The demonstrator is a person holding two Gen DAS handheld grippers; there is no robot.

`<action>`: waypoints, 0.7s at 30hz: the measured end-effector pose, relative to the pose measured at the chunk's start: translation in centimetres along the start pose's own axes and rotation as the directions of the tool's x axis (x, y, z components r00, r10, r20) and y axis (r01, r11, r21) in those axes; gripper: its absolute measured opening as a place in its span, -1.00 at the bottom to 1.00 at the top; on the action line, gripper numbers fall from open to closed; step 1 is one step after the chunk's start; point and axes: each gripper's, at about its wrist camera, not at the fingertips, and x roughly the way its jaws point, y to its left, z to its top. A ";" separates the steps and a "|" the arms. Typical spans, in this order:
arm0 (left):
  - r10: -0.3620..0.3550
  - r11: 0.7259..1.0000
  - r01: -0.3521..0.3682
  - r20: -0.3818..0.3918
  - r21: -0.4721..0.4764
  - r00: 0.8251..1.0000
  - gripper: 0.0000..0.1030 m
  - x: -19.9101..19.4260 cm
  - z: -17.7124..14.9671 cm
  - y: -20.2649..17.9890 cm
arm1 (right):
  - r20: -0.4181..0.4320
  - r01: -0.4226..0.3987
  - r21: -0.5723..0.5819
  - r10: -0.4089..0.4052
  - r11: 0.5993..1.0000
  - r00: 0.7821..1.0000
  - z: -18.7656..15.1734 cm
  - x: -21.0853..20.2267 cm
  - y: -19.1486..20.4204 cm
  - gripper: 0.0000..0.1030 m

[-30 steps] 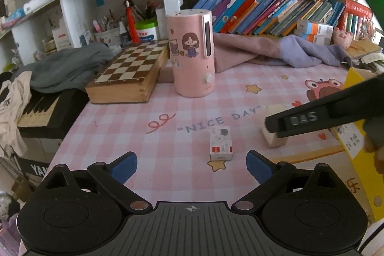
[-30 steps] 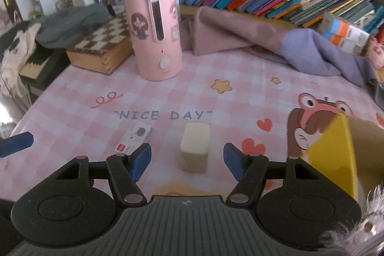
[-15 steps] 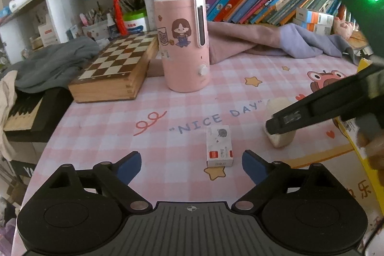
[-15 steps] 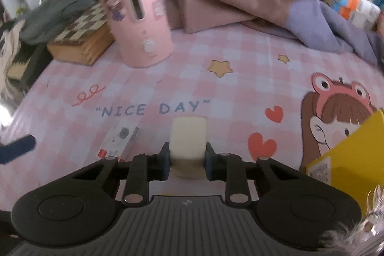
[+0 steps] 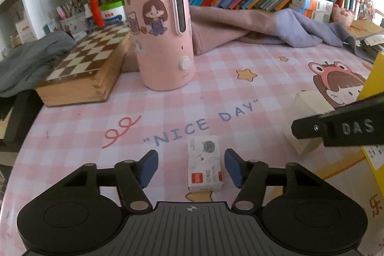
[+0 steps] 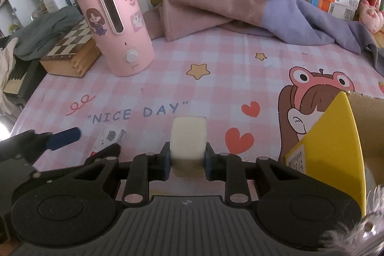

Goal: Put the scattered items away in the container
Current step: 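Grasp the white cube with the right tool while the left tool grasps the small card box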

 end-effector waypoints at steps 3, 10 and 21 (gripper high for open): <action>0.002 1.000 -0.002 -0.015 0.007 1.000 -0.05 0.7 0.0 -0.4 | -0.008 -0.009 0.007 0.009 1.000 1.000 -0.1 0.1 -0.2 -0.53; -0.035 0.999 0.035 -0.014 0.013 0.999 -0.44 0.6 -0.1 -0.7 | -0.017 -0.007 0.026 0.007 1.000 1.000 -0.1 0.4 -0.6 -0.53; -0.029 0.998 0.030 0.016 -0.050 0.999 -0.45 -2.5 0.1 0.7 | 0.016 -0.033 0.013 0.033 0.999 0.999 -0.6 -1.3 0.5 -0.53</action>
